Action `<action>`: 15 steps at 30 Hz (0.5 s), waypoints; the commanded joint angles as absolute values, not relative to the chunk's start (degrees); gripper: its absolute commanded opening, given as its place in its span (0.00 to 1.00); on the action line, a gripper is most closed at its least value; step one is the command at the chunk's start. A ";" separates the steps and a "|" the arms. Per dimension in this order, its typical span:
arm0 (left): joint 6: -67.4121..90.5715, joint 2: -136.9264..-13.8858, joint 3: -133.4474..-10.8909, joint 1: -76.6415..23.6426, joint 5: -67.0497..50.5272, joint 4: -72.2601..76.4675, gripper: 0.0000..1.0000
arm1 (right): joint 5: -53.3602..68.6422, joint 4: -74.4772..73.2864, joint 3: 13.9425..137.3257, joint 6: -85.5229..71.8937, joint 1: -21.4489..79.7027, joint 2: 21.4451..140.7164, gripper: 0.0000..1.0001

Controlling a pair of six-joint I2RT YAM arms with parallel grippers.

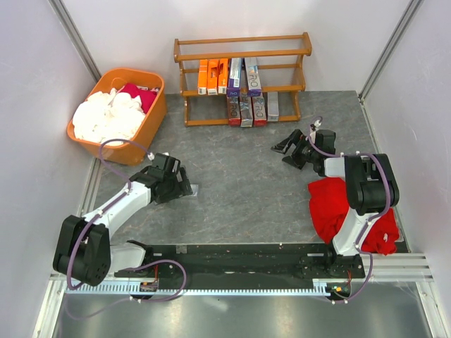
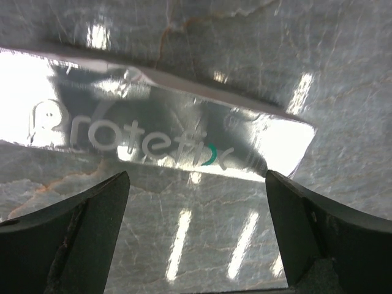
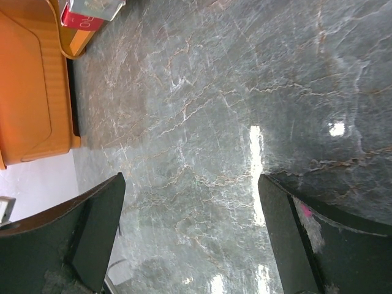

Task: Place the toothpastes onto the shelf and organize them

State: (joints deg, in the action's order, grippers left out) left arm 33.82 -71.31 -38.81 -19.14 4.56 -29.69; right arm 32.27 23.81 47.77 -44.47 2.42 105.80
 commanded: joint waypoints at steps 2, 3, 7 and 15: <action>35.16 -71.97 -40.25 -18.20 7.91 -22.15 1.00 | 32.87 21.88 46.32 -42.89 3.08 105.29 0.98; 34.90 -74.42 -40.86 -17.67 7.48 -22.06 1.00 | 33.13 22.15 46.32 -42.89 3.08 105.64 0.98; 34.28 -79.18 -42.89 -17.23 6.95 -21.10 1.00 | 33.92 23.29 45.97 -43.50 3.16 106.43 0.98; 36.29 -81.04 -42.45 -16.61 3.69 -14.77 1.00 | 34.45 22.77 47.28 -42.72 5.01 107.49 0.98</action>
